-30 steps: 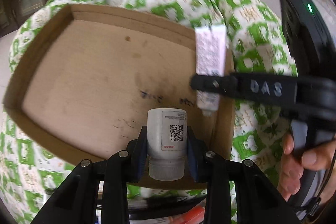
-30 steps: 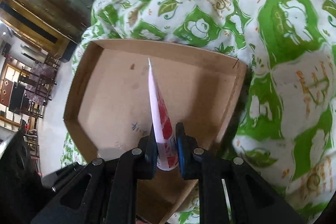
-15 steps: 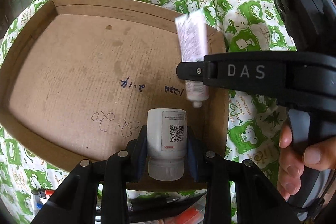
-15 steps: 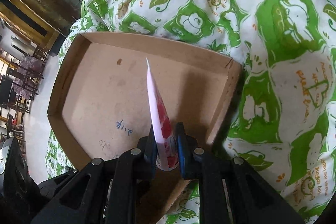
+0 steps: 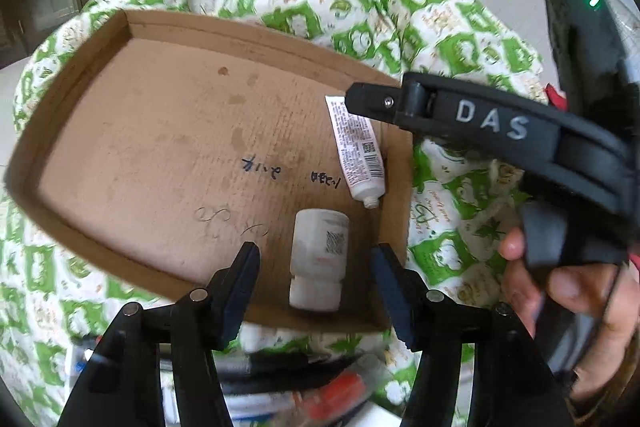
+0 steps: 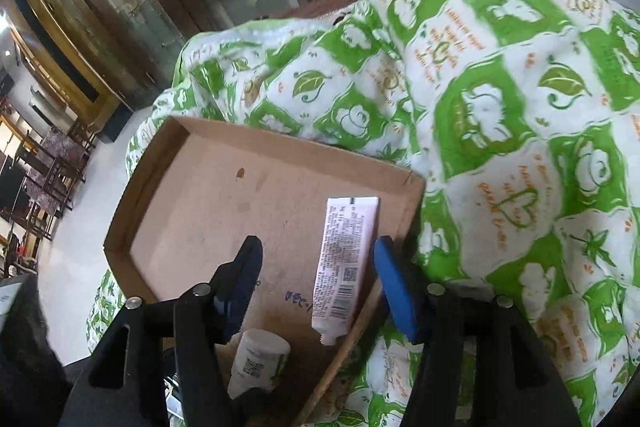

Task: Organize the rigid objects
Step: 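Grasp the white spray bottle with the left gripper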

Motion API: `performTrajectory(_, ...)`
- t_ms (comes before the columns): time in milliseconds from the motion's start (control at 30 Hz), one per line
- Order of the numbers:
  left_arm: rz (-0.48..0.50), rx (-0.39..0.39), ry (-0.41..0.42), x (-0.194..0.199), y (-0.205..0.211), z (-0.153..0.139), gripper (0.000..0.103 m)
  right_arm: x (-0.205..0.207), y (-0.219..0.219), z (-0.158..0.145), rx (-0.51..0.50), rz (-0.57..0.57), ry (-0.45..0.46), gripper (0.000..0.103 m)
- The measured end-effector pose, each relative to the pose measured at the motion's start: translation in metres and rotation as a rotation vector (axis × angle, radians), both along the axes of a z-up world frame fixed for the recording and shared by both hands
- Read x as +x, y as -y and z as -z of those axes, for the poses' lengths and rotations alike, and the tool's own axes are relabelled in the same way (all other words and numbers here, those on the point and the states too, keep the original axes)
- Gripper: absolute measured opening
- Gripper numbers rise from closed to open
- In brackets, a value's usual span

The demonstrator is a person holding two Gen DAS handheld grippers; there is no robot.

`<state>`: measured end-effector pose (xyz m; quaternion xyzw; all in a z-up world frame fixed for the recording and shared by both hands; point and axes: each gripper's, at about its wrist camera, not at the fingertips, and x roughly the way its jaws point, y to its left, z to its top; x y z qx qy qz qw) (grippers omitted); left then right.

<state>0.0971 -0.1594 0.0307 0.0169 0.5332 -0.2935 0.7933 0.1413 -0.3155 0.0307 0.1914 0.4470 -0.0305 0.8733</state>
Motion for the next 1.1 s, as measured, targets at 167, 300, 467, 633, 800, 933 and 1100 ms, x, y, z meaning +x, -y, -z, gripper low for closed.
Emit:
performTrajectory(167, -0.046, -0.003, 0.029, -0.017, -0.044, -0.019, 0.071, -0.011, 0.001, -0.004, -0.005, 0.015, 0.037, 0.076)
performTrajectory(300, -0.126, 0.017, 0.061, -0.029, -0.092, -0.026, 0.080, -0.023, 0.000, -0.005, 0.014, 0.031, 0.052, 0.078)
performTrajectory(467, -0.275, 0.049, 0.042, -0.041, -0.159, -0.015, 0.080, -0.040, -0.008, -0.010, 0.025, 0.027, 0.081, 0.083)
performTrajectory(633, -0.442, 0.020, -0.012, -0.060, -0.216, 0.005, 0.080, -0.059, -0.028, -0.010, 0.047, -0.014, 0.085, 0.083)
performTrajectory(800, -0.452, 0.053, 0.000, -0.068, -0.217, 0.012, 0.080, -0.081, -0.062, -0.008, 0.037, -0.128, 0.072, 0.083)
performTrajectory(933, -0.363, 0.107, 0.058, -0.078, -0.194, 0.007, 0.080, -0.089, -0.081, -0.006, -0.007, -0.184, 0.061, 0.083)
performTrajectory(1100, -0.219, 0.188, 0.108, -0.087, -0.157, 0.007, 0.081, -0.090, -0.082, 0.000, 0.023, -0.186, 0.038, 0.083)
